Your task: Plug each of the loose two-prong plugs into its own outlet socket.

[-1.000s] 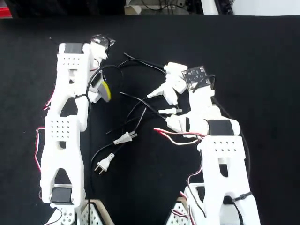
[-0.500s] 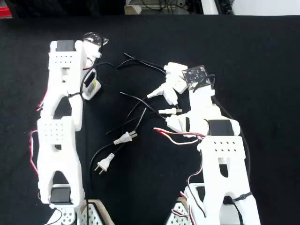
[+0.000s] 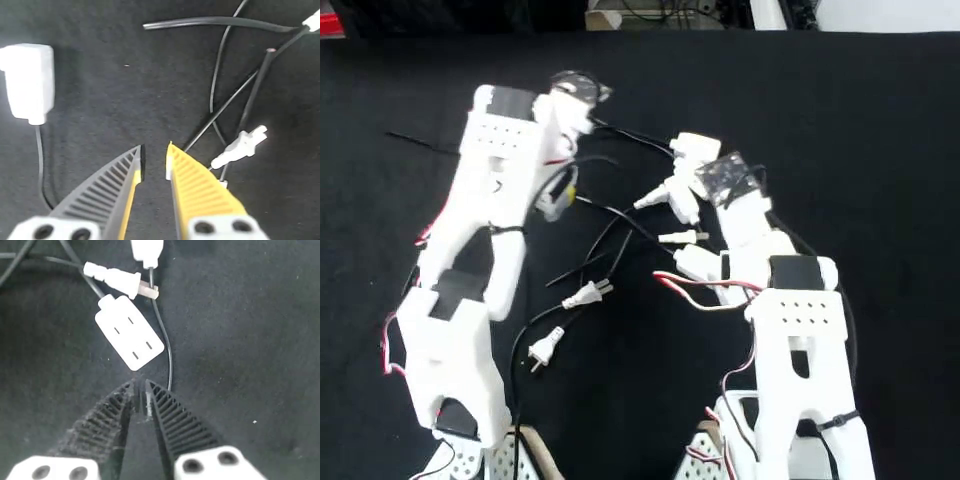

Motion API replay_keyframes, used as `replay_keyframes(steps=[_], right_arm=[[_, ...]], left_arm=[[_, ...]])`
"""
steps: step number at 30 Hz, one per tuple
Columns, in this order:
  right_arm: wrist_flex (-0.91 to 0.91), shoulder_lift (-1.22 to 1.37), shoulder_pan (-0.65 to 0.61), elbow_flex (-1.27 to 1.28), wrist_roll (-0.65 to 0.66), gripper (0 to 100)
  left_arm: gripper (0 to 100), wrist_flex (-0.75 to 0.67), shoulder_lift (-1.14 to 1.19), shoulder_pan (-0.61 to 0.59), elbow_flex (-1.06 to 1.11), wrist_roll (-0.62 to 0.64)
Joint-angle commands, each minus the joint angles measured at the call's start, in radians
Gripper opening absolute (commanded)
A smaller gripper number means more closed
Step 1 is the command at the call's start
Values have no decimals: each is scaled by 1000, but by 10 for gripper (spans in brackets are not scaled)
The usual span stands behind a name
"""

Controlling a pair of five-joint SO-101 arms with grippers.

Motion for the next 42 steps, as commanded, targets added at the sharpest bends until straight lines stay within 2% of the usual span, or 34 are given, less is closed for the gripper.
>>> replay_keyframes(steps=[1, 4, 8, 12, 20, 22, 27, 33, 38, 40, 42], right_arm=[[-18, -12, -21, -28, 81, 170], [-109, 28, -34, -10, 118, 259], [-181, 160, -80, -8, 193, 262], [-241, 326, -117, -53, 226, 262], [-242, 604, -114, -217, 275, 261], [-242, 650, -114, -245, 281, 238], [-176, 711, -118, -303, 287, 80], [-121, 727, -114, -312, 354, 138], [-115, 728, -120, -311, 358, 62], [-115, 725, -117, -312, 358, 12], [-109, 717, -107, -314, 351, 12]], left_arm=[[95, -23, -63, -5, 8, 29], [95, 12, -71, -67, 1, 29], [95, 34, -117, -134, 77, 20], [91, 29, -196, -147, 229, -64], [95, -210, -482, -148, 631, -121], [95, -244, -555, -148, 717, -166], [95, -308, -689, -148, 872, -206], [95, -325, -740, -148, 943, -210], [95, -315, -749, -147, 981, -216], [95, -305, -749, -148, 1015, -273], [95, -308, -750, -150, 1052, -299]])
